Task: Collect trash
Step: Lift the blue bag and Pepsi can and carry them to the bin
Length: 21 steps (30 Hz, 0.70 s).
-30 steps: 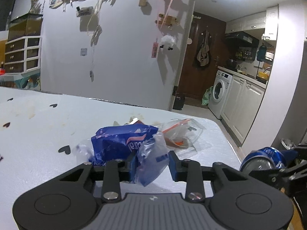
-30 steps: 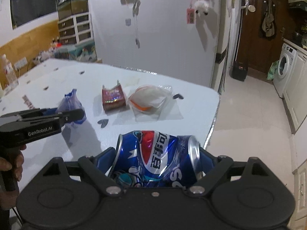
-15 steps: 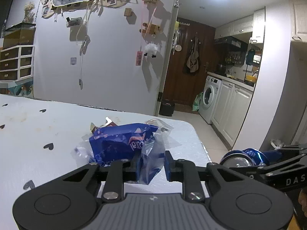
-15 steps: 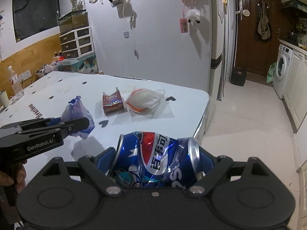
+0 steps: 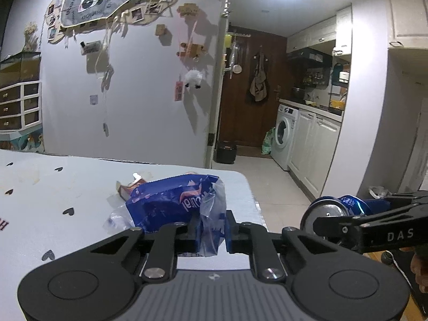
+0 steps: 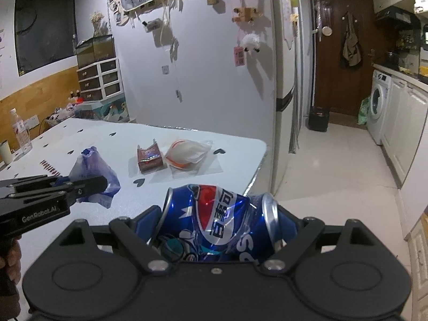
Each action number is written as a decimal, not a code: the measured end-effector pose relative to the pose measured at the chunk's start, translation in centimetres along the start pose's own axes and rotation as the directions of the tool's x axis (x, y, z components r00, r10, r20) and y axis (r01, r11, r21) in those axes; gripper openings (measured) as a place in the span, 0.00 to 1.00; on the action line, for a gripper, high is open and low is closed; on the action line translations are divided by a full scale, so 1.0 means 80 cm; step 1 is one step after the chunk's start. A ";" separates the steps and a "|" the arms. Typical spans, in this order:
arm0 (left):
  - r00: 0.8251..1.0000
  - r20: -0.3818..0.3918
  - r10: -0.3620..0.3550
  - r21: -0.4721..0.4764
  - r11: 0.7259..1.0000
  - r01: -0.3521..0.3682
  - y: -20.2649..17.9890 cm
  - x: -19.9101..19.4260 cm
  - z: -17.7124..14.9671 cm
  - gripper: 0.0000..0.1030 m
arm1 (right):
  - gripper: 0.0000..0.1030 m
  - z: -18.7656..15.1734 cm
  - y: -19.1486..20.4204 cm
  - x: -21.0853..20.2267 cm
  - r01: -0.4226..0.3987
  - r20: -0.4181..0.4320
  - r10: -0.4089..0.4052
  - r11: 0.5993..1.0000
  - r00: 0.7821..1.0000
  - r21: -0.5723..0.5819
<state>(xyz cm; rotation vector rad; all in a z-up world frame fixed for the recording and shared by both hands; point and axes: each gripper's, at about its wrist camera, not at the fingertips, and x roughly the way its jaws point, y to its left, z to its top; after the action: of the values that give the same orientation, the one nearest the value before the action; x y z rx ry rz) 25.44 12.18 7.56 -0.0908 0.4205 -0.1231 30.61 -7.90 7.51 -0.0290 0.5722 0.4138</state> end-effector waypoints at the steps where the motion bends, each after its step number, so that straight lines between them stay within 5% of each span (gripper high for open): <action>1: 1.000 0.000 -0.005 0.004 1.000 0.005 -0.007 -0.003 0.000 0.17 | 0.87 -0.002 -0.003 -0.007 0.006 0.005 -0.006 1.000 1.000 0.001; 21: 0.989 -0.052 -0.139 0.094 0.985 0.143 -0.175 -0.011 -0.022 0.16 | 0.87 -0.063 -0.119 -0.122 0.168 0.054 -0.173 0.982 0.983 0.083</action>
<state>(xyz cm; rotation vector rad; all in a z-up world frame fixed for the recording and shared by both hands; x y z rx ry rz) 22.52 -1.61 7.92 -0.0213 0.4524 -0.2855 24.30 -20.99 7.65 0.0093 0.5207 0.2243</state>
